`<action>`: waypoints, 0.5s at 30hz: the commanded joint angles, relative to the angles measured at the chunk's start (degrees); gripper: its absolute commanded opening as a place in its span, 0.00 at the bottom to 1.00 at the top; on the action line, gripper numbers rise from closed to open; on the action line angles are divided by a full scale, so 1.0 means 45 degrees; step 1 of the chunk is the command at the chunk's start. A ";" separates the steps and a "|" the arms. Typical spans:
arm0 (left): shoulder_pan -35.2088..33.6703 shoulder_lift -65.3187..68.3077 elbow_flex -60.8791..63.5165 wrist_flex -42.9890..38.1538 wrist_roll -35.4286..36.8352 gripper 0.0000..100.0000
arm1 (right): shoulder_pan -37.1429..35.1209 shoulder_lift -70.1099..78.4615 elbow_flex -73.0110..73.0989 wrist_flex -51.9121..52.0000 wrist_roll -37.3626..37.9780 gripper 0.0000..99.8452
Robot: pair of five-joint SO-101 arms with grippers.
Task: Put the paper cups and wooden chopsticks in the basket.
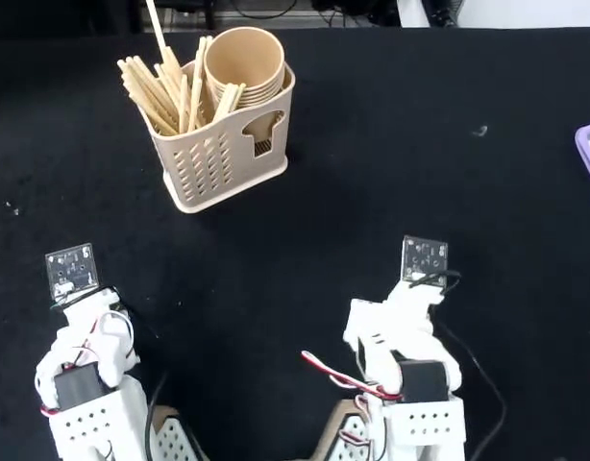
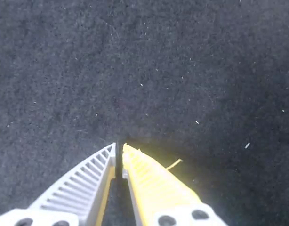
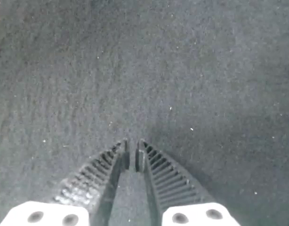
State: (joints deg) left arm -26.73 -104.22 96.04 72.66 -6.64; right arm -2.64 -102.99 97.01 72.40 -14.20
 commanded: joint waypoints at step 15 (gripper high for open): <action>0.0322 -0.0078 0.0283 0.0078 -0.0078 0.03 | 0.2462 -0.1358 -0.0088 0.0098 -0.0059 0.04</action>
State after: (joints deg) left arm -26.73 -104.22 96.04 72.66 -6.64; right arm 4.66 -102.99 97.01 72.40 -14.20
